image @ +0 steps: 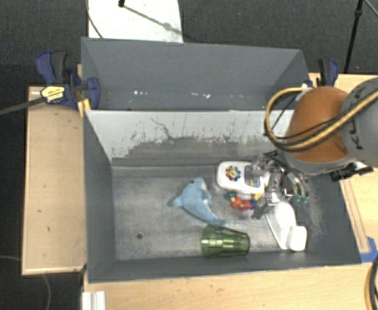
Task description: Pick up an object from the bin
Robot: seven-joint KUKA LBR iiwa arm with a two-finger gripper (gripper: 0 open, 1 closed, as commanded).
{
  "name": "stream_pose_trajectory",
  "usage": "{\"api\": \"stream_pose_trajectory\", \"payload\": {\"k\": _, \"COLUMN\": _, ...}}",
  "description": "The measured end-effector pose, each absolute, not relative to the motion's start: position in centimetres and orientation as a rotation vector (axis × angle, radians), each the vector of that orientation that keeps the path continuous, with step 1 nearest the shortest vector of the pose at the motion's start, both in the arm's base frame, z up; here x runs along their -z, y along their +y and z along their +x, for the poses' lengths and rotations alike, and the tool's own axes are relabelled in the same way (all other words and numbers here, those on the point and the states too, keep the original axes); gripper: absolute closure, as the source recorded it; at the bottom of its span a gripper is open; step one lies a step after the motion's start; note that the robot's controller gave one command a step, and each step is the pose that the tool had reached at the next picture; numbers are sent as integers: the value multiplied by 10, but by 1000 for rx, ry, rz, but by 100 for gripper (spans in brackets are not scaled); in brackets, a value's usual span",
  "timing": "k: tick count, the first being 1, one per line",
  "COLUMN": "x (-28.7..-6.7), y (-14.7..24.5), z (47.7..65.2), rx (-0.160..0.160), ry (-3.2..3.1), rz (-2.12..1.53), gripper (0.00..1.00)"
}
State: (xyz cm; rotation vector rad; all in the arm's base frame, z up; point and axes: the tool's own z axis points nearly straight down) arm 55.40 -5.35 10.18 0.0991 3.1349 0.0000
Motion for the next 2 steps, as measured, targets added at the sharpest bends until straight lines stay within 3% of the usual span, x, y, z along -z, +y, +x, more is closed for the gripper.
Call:
{"api": "stream_pose_trajectory", "payload": {"k": 1, "x": -79, "y": -59, "z": 552, "rx": 1, "ry": 3142, "rz": 54, "gripper": 100}}
{"api": "stream_pose_trajectory", "payload": {"k": 2, "x": -78, "y": -59, "z": 552, "rx": 1, "ry": 3142, "rz": 53, "gripper": 100}}
